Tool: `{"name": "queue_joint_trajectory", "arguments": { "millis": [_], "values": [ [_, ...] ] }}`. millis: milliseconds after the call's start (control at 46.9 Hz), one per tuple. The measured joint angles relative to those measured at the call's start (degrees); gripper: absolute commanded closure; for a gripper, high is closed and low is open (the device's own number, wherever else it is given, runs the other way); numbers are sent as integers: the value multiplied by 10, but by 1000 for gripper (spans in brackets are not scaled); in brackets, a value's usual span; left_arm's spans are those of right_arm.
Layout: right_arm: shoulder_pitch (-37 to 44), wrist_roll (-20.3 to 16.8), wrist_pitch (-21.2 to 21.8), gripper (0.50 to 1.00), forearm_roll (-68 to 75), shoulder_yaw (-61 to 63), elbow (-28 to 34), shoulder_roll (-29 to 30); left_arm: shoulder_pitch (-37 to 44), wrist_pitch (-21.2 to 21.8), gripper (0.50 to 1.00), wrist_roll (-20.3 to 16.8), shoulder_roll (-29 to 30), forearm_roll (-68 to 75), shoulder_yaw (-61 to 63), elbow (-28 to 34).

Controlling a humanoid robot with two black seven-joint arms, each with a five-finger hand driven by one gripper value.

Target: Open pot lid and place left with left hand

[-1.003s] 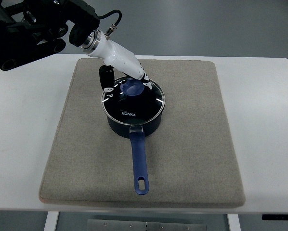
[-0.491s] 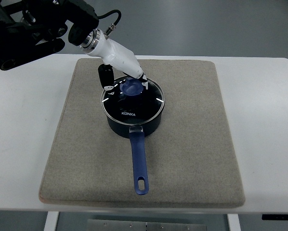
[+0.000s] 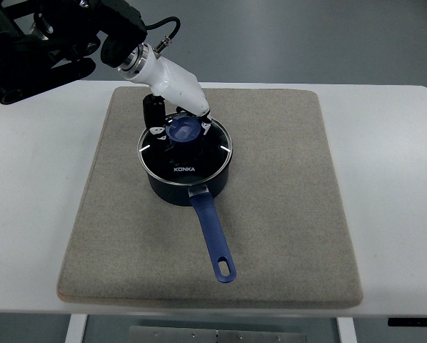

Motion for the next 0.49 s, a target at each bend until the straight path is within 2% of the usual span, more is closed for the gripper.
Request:
{"name": "queue_joint_trajectory", "arguments": {
  "millis": [491],
  "values": [
    [0,0,0,583,0,0,0,0,-1,27,1000,0,-14,-10,-3,17]
  ]
}}
